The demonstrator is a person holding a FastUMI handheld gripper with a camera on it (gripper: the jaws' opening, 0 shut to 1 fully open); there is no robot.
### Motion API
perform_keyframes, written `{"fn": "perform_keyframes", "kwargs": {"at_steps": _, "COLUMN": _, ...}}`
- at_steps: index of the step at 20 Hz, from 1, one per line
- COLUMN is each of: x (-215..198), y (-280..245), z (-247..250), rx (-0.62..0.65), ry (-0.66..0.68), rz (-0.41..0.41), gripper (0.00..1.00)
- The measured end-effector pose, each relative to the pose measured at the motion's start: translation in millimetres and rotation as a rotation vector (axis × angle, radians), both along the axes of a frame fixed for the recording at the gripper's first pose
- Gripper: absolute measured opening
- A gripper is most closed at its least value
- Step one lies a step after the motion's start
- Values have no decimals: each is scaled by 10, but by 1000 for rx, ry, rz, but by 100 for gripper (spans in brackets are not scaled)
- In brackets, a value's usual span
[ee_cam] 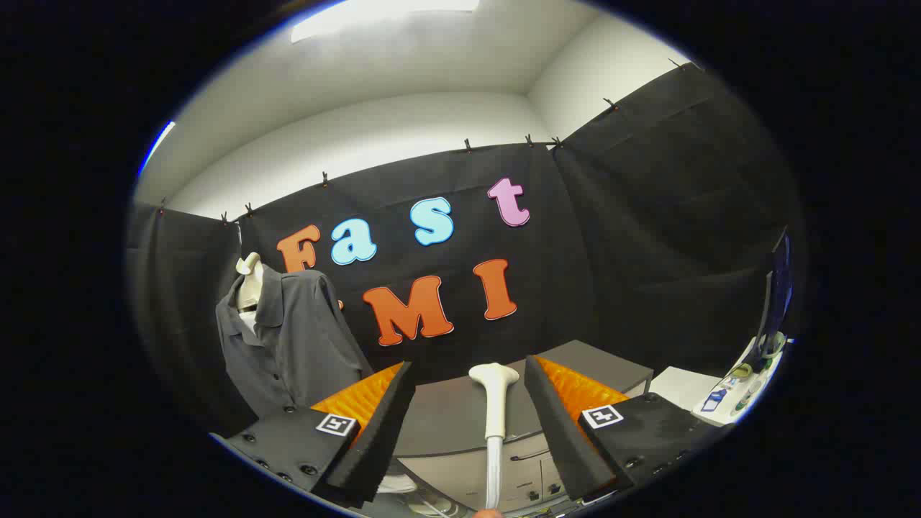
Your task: Iron the clothes twice with a garment steamer, once on the left side and once on the right side.
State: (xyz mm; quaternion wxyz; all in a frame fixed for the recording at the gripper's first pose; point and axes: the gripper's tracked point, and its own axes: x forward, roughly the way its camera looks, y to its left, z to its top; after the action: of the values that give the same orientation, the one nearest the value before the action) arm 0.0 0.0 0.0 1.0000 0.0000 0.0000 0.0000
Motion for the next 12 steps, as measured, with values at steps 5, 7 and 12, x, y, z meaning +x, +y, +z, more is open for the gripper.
{"fn": "perform_keyframes", "kwargs": {"at_steps": 5, "x": 53, "y": -92, "z": -25, "rx": -55, "ry": 43, "rz": -13, "gripper": 98}}
{"fn": "perform_keyframes", "kwargs": {"at_steps": 7, "x": 34, "y": -130, "z": -36, "rx": -72, "ry": 58, "rz": -22, "gripper": 98}}
{"fn": "perform_keyframes", "kwargs": {"at_steps": 12, "x": -28, "y": -320, "z": 114, "rx": -75, "ry": 56, "rz": -41, "gripper": 98}}
